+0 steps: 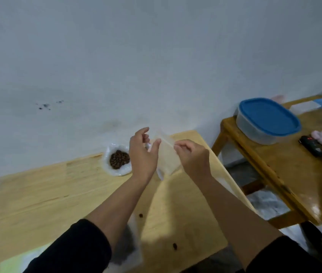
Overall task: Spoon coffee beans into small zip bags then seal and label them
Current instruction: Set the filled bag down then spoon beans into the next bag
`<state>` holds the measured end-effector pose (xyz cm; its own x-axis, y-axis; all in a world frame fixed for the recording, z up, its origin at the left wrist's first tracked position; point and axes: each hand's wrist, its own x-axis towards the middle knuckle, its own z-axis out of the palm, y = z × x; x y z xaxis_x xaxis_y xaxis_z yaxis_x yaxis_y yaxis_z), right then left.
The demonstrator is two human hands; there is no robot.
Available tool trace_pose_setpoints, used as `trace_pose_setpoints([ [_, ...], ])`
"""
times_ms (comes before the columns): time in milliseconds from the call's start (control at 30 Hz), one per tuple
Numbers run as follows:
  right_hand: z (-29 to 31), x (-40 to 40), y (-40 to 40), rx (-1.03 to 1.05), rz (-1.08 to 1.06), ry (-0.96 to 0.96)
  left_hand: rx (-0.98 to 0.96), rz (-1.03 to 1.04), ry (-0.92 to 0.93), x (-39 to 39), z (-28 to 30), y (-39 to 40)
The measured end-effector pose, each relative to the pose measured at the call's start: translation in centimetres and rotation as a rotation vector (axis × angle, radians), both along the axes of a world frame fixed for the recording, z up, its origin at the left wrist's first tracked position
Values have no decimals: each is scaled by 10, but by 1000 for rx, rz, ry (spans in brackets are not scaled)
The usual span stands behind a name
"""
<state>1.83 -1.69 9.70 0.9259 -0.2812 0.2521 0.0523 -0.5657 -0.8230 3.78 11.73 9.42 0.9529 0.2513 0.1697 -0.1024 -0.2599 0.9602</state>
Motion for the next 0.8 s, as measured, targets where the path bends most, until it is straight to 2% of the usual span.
trace_pose_setpoints([
  [67,4,4,29,152,30,-29,-114,40,102,-4,9,19],
  [200,10,1,80,365,246,77,-420,-13,244,-18,19,54],
  [400,14,-4,119,417,419,168,-613,42,264,-29,20,100],
  [633,21,3,133,435,534,202,-670,76,220,-33,24,119],
  [800,20,8,139,340,520,186,-522,149,204,-30,22,124],
])
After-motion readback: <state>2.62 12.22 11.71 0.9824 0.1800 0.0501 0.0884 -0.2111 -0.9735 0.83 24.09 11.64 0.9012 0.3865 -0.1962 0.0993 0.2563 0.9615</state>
